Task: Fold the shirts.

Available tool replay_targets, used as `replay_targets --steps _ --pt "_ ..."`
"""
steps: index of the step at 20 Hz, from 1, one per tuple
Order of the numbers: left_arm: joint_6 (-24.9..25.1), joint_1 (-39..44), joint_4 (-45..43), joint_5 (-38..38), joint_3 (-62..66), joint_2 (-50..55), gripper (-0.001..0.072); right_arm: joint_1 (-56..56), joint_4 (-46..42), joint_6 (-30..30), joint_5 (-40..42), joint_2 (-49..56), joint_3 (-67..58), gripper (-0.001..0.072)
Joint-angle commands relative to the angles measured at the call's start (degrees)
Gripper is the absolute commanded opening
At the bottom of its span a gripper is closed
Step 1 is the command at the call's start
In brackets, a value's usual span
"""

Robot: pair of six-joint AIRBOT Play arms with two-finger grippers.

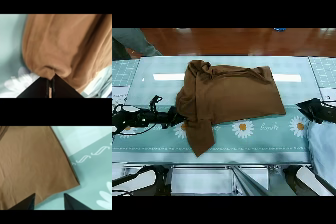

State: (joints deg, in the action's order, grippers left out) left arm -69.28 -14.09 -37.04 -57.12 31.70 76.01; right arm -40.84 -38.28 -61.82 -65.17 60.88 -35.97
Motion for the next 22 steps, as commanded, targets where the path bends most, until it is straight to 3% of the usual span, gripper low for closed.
replay_targets --steps 1,3,11,14,17,20,21,22 --pt "1.16 0.44 -0.96 -1.33 2.36 0.44 0.0024 -0.04 -8.72 -4.46 -0.39 0.98 0.02 0.0417" --pt "1.16 0.42 -1.07 -1.57 2.62 0.44 0.0025 0.0 -10.78 -6.36 -1.84 3.78 0.02 0.0417" --pt "2.6 0.42 -1.05 -1.49 2.62 0.42 0.0025 0.59 -0.46 -2.8 -0.72 16.63 -0.07 0.0417" --pt "2.64 0.42 -1.05 -0.92 2.62 0.33 0.0025 6.1 -0.35 -2.95 2.8 19.85 -2.45 0.0417" --pt "2.62 0.42 -0.9 -0.92 2.69 0.33 0.0025 12.81 0.35 -6.86 7.48 23.82 -7.48 0.0417" --pt "2.64 0.42 -0.9 -0.7 2.69 0.33 0.0025 18.36 0.26 -8.39 6.23 28.35 -12.63 0.0392" --pt "2.64 0.42 -0.87 -0.68 2.73 0.33 0.0025 19.85 0.24 -8.33 5.79 29.05 -13.7 0.026" --pt "2.64 0.42 -0.9 -0.81 2.71 0.26 0.0025 20.87 0.22 -6.64 5.49 28.98 -14.56 0.0026"
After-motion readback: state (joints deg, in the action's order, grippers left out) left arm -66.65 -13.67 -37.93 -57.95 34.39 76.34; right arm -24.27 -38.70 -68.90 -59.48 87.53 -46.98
